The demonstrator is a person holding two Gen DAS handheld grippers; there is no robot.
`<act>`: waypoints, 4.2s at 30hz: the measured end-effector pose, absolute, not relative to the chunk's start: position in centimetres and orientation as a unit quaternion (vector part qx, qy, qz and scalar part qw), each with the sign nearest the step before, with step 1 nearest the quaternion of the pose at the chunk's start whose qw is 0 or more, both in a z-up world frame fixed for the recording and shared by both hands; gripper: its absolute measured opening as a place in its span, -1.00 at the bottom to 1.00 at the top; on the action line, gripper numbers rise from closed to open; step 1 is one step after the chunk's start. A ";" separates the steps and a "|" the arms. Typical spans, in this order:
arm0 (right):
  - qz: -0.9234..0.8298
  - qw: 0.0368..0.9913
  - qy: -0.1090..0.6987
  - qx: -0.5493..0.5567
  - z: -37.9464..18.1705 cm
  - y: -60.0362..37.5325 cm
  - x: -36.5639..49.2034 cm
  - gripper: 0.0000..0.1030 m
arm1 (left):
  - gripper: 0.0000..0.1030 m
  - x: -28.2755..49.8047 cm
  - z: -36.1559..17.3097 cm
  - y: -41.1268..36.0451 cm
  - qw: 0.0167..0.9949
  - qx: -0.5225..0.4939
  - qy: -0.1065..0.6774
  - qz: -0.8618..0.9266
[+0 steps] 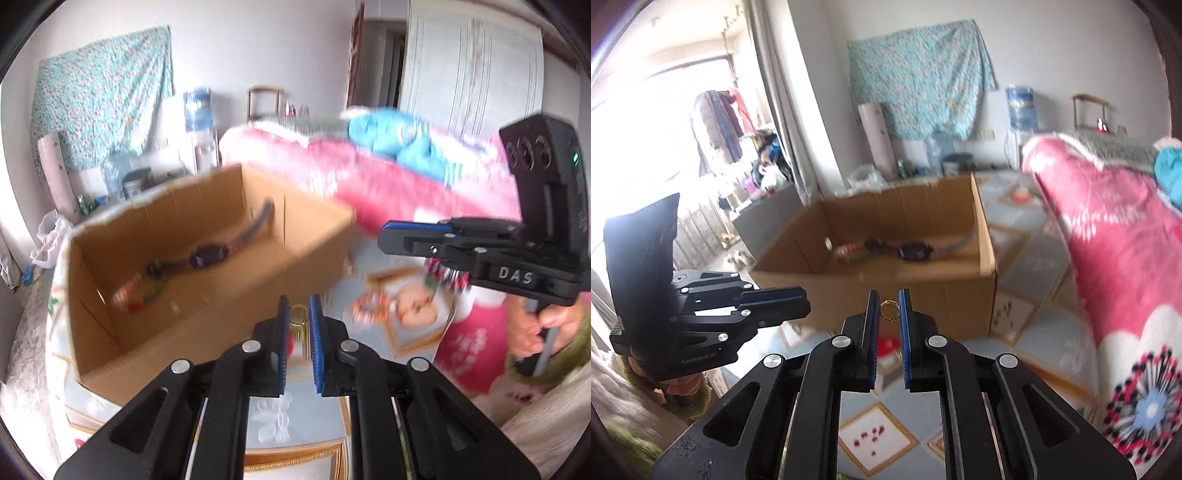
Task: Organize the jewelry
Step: 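Carry the gold ring over the box and open the right tool, then move the open right tool back to the small gold earring on the table, then close the right tool on the small gold earring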
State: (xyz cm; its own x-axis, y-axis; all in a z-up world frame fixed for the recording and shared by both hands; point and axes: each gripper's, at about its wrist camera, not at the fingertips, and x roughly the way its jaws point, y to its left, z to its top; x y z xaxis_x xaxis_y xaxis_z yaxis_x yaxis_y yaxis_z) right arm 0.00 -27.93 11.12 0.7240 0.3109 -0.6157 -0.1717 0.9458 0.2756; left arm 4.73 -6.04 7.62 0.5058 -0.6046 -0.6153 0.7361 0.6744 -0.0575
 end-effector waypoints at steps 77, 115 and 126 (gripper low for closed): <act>0.094 0.844 0.511 0.132 3.0 -28.5 3.0 0.25 | 0.24 6.7 -1.8 -0.4 0.874 0.031 0.411 -0.258; 0.039 0.846 0.531 0.013 -1.1 -26.7 5.3 -0.79 | 0.14 7.5 -4.3 -5.1 0.871 0.089 0.409 -0.258; 0.042 0.849 0.526 0.024 -0.8 -27.5 5.0 -0.79 | -0.26 8.3 -4.8 -5.5 0.860 0.094 0.433 -0.253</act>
